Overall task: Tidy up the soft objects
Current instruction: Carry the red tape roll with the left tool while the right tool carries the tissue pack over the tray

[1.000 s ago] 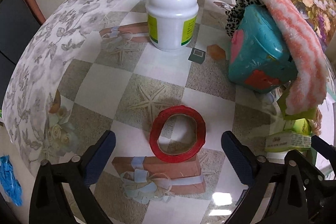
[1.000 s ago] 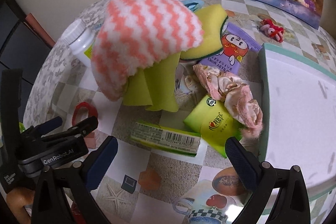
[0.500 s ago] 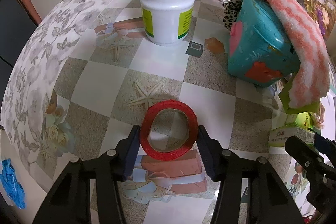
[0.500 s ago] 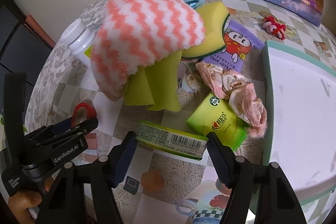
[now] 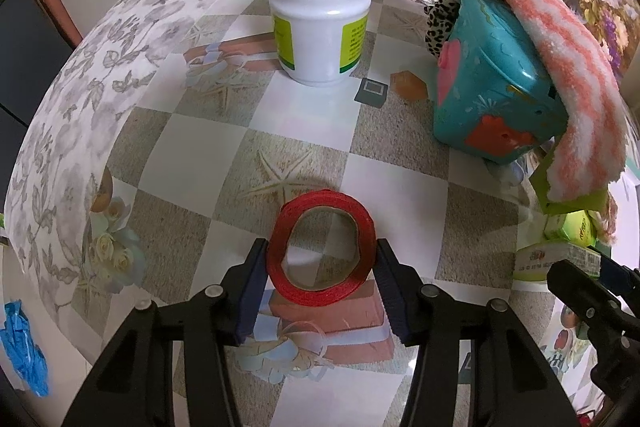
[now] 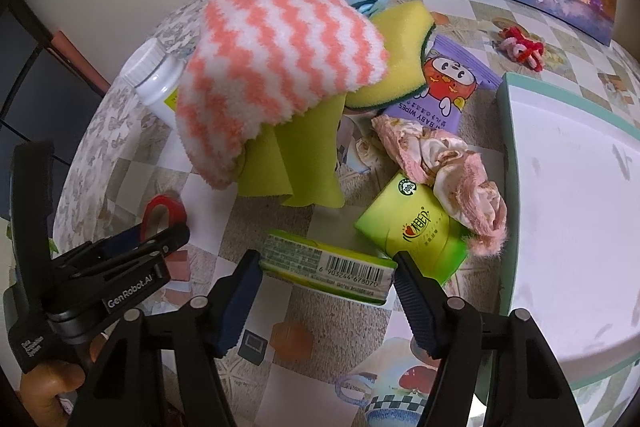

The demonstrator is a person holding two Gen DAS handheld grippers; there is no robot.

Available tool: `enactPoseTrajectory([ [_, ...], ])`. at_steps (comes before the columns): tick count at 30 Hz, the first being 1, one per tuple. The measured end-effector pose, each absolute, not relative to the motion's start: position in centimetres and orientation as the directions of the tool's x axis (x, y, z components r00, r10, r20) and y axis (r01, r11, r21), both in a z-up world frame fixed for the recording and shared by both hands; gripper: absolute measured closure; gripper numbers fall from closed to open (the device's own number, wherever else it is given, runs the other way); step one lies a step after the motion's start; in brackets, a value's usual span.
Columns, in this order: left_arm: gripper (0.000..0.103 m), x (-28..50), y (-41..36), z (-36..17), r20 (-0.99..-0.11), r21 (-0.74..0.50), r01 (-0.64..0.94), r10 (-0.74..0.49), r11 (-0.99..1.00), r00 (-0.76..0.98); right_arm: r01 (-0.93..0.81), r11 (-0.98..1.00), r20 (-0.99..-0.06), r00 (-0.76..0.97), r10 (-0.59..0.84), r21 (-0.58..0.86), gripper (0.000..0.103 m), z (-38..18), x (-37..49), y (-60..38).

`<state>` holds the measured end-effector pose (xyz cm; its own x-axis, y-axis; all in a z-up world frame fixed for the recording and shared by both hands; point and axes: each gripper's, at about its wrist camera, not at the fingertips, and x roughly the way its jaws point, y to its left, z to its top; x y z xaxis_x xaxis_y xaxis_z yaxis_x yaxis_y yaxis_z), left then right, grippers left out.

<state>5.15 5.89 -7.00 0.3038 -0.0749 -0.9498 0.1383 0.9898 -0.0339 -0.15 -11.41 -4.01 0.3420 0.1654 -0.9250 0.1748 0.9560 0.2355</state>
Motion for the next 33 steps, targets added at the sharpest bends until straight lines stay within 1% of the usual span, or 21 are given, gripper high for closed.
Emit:
enactPoseTrajectory([
  [9, 0.049, 3.9, 5.6, -4.4, -0.934, -0.03, 0.137, -0.077, 0.99, 0.349, 0.179, 0.949, -0.911, 0.373, 0.179, 0.259, 0.033, -1.8, -1.5, -12.7],
  [19, 0.049, 1.7, 2.9, 1.5, -0.891, -0.053, 0.182, -0.128, 0.982, 0.435, 0.215, 0.939, -0.89, 0.429, 0.157, 0.269, 0.033, 1.5, -3.7, -15.6],
  [23, 0.049, 1.0, 0.9, 4.0, -0.868, -0.054, 0.223, -0.156, 0.973, 0.471, 0.256, 0.929, -0.874, 0.469, 0.124, 0.269, 0.033, 2.8, -4.7, -17.7],
  [26, 0.049, 0.7, -1.1, 5.7, -0.853, -0.053, 0.265, -0.181, 0.963, 0.489, 0.302, 0.926, -0.87, 0.489, 0.055, 0.228, 0.033, 3.7, -5.4, -19.5],
  [33, 0.049, 0.4, -7.3, 7.0, -0.851, -0.024, 0.373, -0.215, 0.928, 0.479, 0.413, 0.888, -0.867, 0.498, -0.033, 0.203, 0.033, 5.1, -5.9, -24.5],
])
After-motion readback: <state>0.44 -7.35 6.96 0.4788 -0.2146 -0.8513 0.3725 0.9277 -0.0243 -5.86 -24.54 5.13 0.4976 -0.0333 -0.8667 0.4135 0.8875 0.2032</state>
